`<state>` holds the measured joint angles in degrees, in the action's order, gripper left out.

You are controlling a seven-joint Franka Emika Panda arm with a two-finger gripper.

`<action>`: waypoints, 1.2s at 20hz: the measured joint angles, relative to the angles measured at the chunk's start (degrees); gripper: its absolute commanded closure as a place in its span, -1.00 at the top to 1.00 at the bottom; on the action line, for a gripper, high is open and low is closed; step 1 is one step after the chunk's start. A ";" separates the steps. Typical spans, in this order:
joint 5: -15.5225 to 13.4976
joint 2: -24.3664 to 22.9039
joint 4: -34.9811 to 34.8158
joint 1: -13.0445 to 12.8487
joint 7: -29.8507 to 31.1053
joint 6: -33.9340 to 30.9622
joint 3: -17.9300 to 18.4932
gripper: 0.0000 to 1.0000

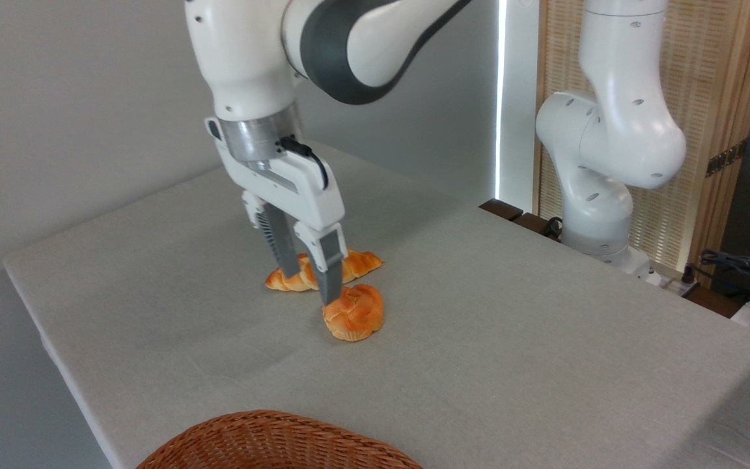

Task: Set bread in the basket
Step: 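Lower the open gripper onto the round bread roll and close on it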

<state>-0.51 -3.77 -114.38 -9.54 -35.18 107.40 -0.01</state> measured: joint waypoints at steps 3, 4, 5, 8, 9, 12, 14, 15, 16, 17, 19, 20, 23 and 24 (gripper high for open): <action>0.00 -2.57 -4.61 0.00 -2.62 0.04 0.00 1.00; 0.00 -3.10 -5.80 -0.01 -3.30 0.24 -0.02 1.00; 0.00 -3.43 -6.91 -0.11 -4.19 0.71 -0.06 1.00; 0.00 -3.55 -10.48 -1.04 -6.06 4.46 -0.20 1.00; 0.00 -3.53 -11.68 -1.48 -6.25 5.74 -0.22 1.00; 0.00 -3.49 -13.47 -2.43 -6.28 7.69 -0.26 1.00; 0.01 -3.47 -13.60 -2.55 -6.32 7.76 -0.26 0.78; 0.02 -3.44 -13.62 -2.55 -6.42 7.77 -0.25 0.35; 0.02 -3.41 -13.62 -2.54 -6.69 7.77 -0.22 -0.19; 0.02 -3.38 -13.62 -2.54 -7.17 7.77 -0.17 -0.34; 0.02 -3.36 -13.62 -2.54 -7.80 7.77 -0.07 -0.34; 0.02 -3.35 -13.63 -2.54 -7.90 7.77 -0.07 -0.34; 0.02 -3.34 -13.66 -2.54 -7.96 7.77 -0.07 -0.34; 0.02 -3.34 -13.66 -2.54 -7.96 7.77 -0.07 -0.34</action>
<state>-0.49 -7.11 -128.04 -12.08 -43.13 115.17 -0.08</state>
